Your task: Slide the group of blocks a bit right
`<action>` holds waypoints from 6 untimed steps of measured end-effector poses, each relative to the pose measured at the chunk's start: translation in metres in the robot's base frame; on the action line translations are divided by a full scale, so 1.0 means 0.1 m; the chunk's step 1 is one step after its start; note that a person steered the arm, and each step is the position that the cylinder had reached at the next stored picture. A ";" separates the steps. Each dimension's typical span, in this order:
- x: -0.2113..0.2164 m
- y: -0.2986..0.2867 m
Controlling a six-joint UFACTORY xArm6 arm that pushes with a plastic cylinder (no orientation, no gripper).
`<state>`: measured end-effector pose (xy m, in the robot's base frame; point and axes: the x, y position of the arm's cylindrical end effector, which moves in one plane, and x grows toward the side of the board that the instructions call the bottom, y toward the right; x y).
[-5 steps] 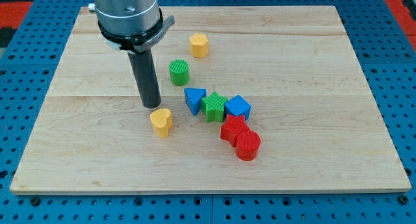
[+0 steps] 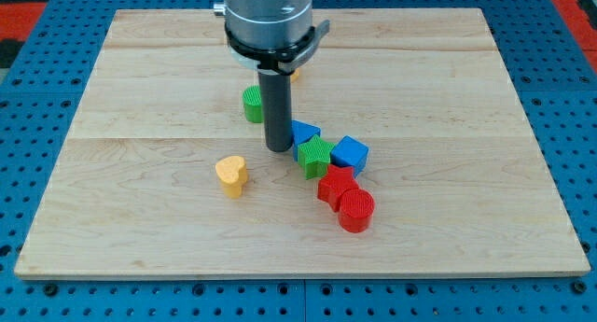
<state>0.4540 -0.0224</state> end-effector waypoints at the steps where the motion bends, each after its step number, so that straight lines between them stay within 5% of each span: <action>1: 0.00 0.15; 4: 0.00 0.68; 6: 0.00 0.47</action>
